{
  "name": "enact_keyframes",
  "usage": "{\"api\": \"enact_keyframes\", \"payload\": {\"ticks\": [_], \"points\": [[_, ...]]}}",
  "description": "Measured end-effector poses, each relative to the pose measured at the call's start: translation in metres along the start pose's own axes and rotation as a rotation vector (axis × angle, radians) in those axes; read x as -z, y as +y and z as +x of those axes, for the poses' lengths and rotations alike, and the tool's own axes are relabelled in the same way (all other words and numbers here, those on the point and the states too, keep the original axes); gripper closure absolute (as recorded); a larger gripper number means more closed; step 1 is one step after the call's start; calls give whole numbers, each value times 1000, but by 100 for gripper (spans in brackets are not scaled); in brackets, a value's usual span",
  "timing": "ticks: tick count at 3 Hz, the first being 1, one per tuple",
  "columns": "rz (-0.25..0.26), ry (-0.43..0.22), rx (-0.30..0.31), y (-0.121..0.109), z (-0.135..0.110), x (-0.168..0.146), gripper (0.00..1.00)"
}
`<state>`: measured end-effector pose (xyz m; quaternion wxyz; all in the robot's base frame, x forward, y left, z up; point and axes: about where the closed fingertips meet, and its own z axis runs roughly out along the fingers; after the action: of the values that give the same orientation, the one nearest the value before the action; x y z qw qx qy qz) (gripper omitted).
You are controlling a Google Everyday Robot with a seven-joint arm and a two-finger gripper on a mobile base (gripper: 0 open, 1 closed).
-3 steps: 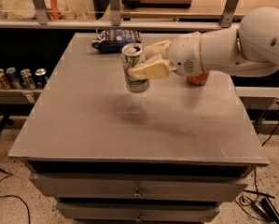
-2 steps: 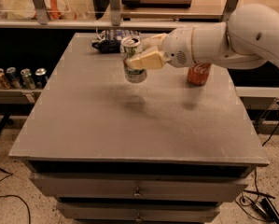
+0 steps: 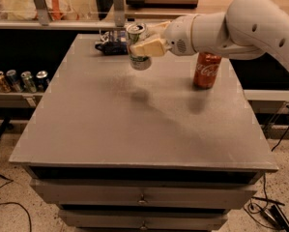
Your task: Move 7up can near blue chip bag
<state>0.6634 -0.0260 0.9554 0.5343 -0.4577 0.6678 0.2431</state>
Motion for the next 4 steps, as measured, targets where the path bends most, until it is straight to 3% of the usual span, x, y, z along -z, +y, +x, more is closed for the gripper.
{"api": "enact_keyframes", "payload": {"ticks": [2, 4], "points": [[36, 64, -27, -27, 5, -23, 100], [32, 58, -63, -50, 11, -50, 100]]}}
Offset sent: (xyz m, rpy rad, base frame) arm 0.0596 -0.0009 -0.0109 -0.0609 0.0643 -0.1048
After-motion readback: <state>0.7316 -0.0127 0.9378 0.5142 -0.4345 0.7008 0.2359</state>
